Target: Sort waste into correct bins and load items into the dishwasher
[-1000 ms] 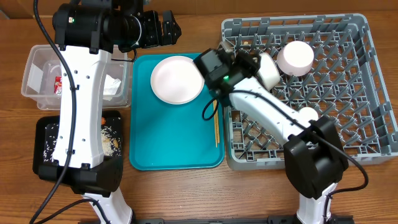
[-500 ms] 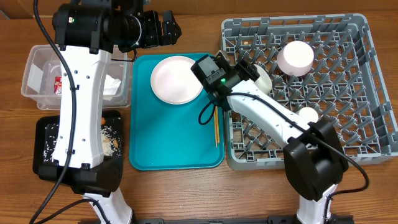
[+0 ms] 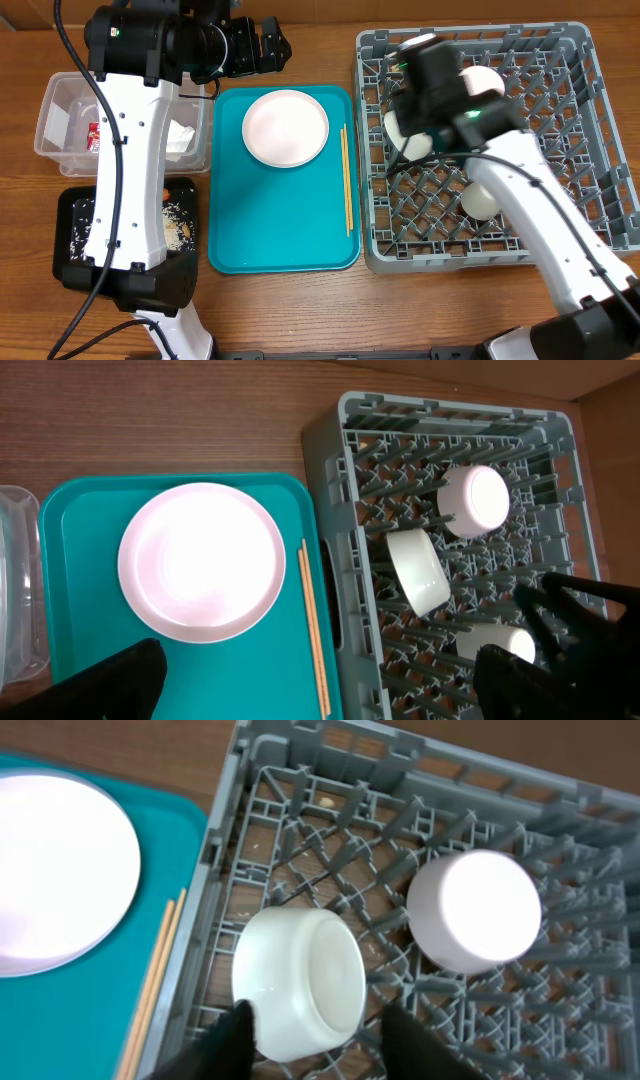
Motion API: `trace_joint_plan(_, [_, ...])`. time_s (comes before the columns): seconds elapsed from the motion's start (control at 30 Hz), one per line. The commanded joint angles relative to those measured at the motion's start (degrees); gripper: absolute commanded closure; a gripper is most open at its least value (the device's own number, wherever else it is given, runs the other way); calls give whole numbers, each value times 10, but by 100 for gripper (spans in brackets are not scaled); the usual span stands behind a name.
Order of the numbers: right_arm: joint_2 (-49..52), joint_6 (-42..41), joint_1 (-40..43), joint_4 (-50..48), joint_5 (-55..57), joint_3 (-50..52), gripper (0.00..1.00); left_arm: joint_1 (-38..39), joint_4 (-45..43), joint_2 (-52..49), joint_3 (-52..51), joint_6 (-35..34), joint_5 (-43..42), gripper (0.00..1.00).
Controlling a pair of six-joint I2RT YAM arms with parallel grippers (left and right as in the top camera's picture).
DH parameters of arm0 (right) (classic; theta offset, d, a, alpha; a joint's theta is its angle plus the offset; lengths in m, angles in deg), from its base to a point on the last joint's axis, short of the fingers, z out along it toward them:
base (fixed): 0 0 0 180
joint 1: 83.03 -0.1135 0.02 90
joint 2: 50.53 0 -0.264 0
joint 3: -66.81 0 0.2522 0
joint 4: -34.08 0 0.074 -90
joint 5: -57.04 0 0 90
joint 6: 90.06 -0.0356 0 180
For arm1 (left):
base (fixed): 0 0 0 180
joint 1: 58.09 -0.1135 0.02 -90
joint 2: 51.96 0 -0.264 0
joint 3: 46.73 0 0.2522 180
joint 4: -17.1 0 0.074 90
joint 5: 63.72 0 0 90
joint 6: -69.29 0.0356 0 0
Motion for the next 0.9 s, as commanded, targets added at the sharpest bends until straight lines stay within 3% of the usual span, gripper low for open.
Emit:
trace_joint_plan(0.0, [3,-81,59,4,-129,3,79,3,0,7,8,7,-8,0])
trace_joint_plan(0.1, [12,-92,95,-4,-203,19,87,3,0,7,8,8,-8,0])
trace_joint_plan(0.57, [108,-109,108,-17,-253,58,89,3,0,7,8,8,-8,0])
trace_joint_plan(0.87, [109,-100,108,1,-402,58,89,3,-1,7,8,7,-8,0])
